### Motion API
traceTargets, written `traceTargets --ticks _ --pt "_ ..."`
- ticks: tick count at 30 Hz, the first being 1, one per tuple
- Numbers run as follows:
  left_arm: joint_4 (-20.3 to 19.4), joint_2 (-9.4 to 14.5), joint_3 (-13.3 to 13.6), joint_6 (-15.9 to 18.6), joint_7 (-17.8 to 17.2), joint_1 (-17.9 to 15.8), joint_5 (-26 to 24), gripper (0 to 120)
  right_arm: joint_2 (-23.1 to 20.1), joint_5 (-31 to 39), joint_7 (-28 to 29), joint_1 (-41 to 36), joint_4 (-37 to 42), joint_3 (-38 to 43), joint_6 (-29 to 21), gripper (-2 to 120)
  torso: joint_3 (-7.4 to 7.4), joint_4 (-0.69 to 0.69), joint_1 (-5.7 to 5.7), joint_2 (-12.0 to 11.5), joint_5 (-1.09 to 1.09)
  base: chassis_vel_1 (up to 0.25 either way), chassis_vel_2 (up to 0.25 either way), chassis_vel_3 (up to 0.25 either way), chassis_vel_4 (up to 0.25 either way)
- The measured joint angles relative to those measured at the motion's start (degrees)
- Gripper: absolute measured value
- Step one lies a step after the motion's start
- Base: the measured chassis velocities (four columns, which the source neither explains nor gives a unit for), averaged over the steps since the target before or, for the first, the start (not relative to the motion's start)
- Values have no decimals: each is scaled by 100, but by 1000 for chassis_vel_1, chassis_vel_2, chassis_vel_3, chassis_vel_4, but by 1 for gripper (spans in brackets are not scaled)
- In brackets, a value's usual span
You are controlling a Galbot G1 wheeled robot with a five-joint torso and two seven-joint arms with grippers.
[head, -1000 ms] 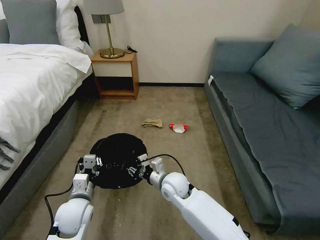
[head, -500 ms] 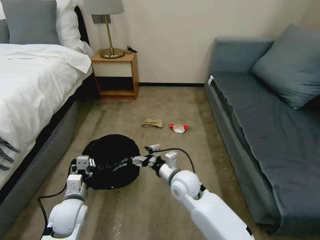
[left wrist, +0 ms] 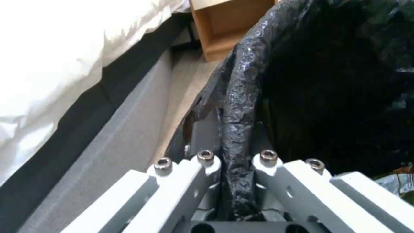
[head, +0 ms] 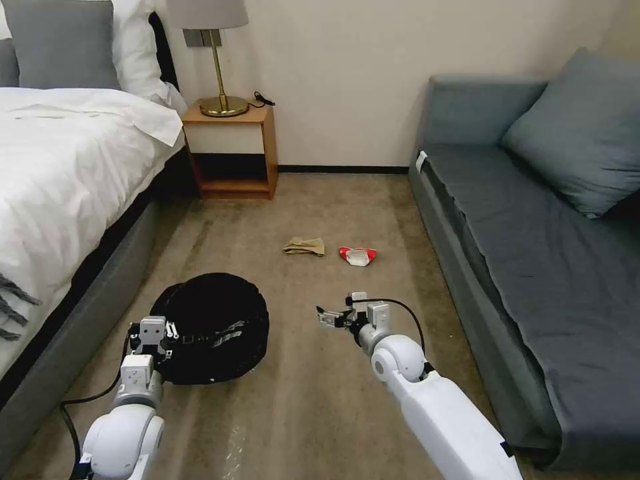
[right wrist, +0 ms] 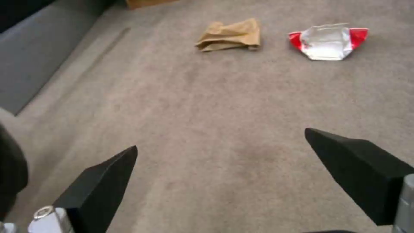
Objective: Pick up the trash bin, then pick up the garbage on the floor and place it into the trash bin.
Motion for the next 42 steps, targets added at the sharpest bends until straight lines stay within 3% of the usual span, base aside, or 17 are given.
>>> traceTargets --ticks 12,42 --pt "-32 7 -1 -13 0 -3 17 2 -5 10 -2 51 -41 -3 48 100 0 0 0 0 -1 -41 47 35 -41" --pt "173 60 39 -65 47 -52 28 2 20 -26 -17 -6 -104 -53 87 100 0 1 0 0 0 -157 145 159 -156"
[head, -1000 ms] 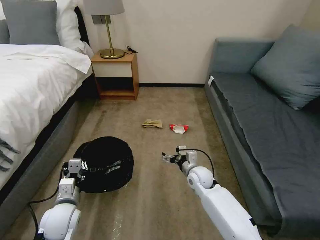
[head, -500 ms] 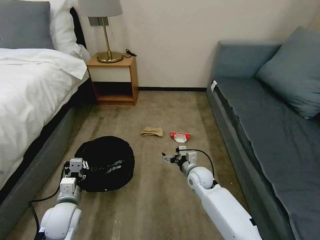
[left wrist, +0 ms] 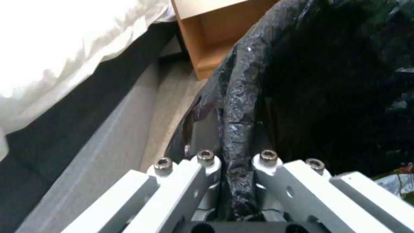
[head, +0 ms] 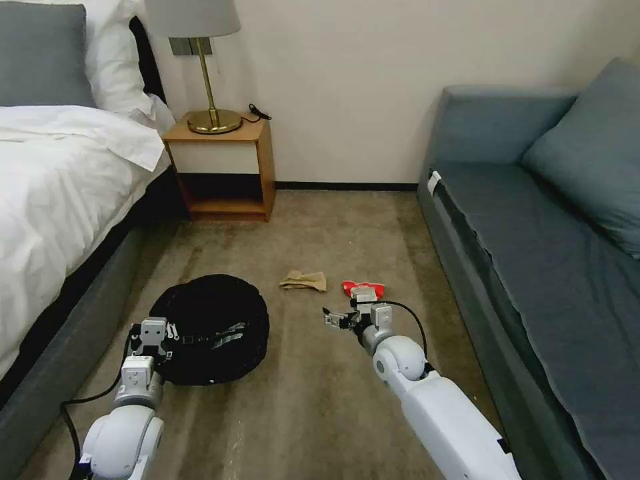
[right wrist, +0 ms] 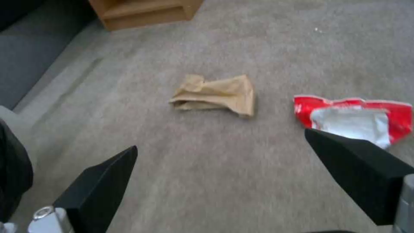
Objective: Pick up the trash bin, then pick up the garbage on the floor and place it into the trash bin.
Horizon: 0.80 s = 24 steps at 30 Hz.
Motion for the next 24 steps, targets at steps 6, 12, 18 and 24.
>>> traceTargets --ticks 6,12,18,24 --pt "12 24 -30 -15 2 5 -19 2 2 -22 -9 12 -9 -3 7 100 0 -1 0 0 1 -152 152 145 -145" --pt "18 23 -37 -27 5 16 -23 2 9 -54 -16 -12 -12 -5 15 100 0 0 0 0 1 -147 153 149 -143" --pt "20 18 -37 -35 5 29 -23 2 12 -88 -24 -54 -12 -9 28 100 0 -1 0 0 -1 -153 151 152 -144" --pt "-3 23 -37 -36 5 42 -28 2 12 -105 -31 -75 -10 -7 39 100 0 -2 0 -1 -1 -152 148 141 -148"
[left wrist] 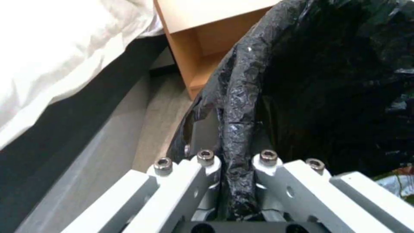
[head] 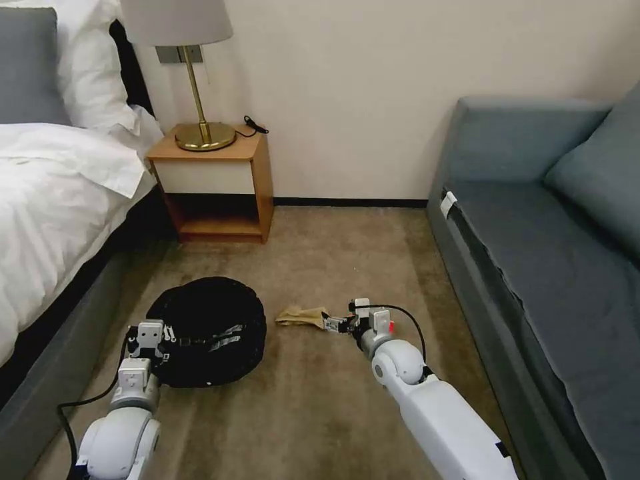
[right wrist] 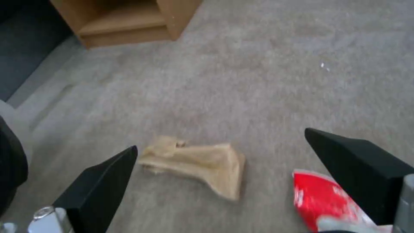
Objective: Pick up the trash bin, then pick up the garbage on the floor and place it into the trash bin.
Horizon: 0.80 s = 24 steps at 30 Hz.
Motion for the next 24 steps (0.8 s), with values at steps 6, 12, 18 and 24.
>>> traceTargets --ticks 6,12,18,24 --pt "-139 0 29 16 2 58 -36 2 -1 -20 -10 -20 8 10 7 100 0 2 0 0 2 -155 158 146 -147" --pt "-148 -46 50 22 3 69 -1 2 -8 -3 -87 -53 -8 1 -10 100 0 0 0 0 0 -160 139 146 -159" --pt "-92 -69 37 13 2 87 29 2 -43 -87 -231 -26 -86 -102 -71 100 0 1 0 0 0 -148 142 147 -145" --pt "76 -37 2 -2 -9 64 54 2 -196 -926 -1354 105 -171 -358 -228 100 1 0 0 0 -1 -91 90 79 -98"
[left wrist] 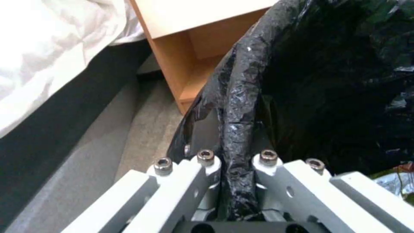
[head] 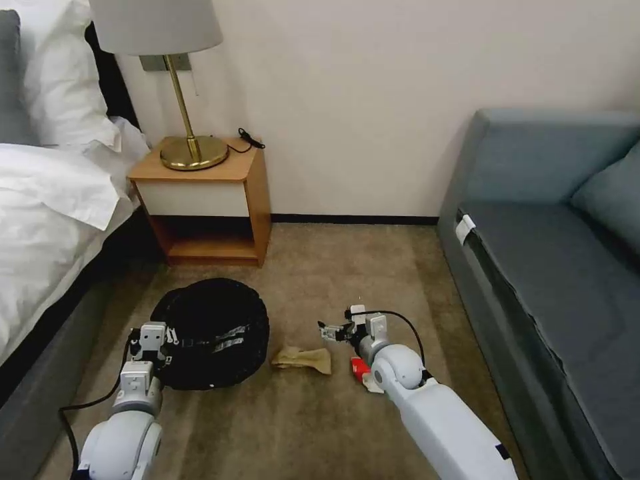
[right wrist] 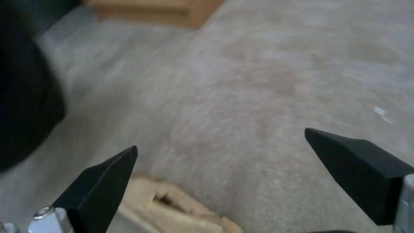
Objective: Pick up the trash bin, then pick up the garbage on the floor and place it into the trash bin.
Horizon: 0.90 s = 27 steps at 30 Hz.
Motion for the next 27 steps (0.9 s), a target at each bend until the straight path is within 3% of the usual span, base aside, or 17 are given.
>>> traceTargets --ticks 5,10,27 --pt "164 79 -52 -10 -1 -12 23 2 -101 -897 -1057 431 -245 -506 -94 100 -1 2 0 0 1 0 0 0 0" --pt "219 96 -133 -77 -2 31 24 2 -83 -1097 -1491 863 -491 -926 -109 100 -1 2 0 0 0 0 0 0 0" --pt "-95 -125 -382 -135 -9 347 176 2 330 -2143 -1799 1427 -2248 -1880 360 100 -1 1 0 0 1 0 0 0 0"
